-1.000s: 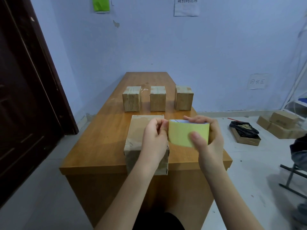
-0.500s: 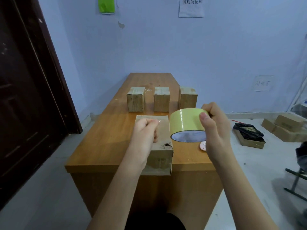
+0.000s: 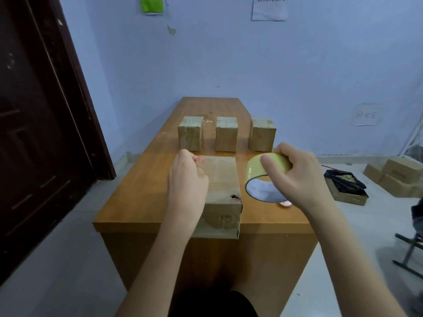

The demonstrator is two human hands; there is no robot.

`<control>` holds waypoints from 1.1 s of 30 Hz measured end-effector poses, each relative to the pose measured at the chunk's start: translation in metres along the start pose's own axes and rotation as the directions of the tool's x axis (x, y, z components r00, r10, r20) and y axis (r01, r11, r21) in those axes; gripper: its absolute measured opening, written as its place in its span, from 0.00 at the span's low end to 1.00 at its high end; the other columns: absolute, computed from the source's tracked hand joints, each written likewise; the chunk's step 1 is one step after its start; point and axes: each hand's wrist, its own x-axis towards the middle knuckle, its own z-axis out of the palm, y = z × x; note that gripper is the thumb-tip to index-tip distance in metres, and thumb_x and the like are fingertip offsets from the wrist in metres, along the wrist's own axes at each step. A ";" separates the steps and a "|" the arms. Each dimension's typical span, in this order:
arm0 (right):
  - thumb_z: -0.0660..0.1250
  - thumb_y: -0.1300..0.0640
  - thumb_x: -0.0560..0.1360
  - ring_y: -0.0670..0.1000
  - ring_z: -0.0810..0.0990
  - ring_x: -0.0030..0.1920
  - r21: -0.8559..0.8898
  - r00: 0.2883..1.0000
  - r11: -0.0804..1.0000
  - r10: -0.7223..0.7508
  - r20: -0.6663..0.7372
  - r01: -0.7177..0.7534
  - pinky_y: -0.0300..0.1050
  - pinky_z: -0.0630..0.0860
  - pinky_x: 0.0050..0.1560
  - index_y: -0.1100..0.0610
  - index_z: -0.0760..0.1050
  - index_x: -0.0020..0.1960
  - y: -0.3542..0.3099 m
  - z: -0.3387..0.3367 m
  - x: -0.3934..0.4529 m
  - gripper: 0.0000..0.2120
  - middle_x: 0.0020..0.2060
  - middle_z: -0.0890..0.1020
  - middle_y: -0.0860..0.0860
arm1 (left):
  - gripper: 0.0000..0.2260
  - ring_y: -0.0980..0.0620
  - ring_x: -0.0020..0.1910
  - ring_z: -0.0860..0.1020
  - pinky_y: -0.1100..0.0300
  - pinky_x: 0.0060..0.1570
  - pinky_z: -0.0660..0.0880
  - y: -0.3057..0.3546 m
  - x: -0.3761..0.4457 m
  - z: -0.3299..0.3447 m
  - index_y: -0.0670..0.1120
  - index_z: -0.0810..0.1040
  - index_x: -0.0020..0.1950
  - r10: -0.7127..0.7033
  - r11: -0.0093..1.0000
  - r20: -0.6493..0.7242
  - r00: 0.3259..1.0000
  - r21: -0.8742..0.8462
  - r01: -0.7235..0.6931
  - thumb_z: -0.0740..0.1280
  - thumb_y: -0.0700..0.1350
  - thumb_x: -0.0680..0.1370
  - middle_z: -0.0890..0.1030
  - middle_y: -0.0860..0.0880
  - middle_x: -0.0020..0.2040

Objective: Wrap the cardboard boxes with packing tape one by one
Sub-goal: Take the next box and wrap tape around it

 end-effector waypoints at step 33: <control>0.66 0.52 0.68 0.50 0.67 0.29 -0.135 0.959 0.962 0.253 0.128 -0.236 0.43 0.65 0.31 0.57 0.74 0.33 0.021 0.031 -0.004 0.10 0.27 0.72 0.53 | 0.08 0.58 0.37 0.69 0.69 0.26 0.59 -0.021 -0.024 0.024 0.45 0.72 0.53 0.134 0.937 0.078 0.988 0.315 -0.152 0.57 0.48 0.81 0.70 0.51 0.44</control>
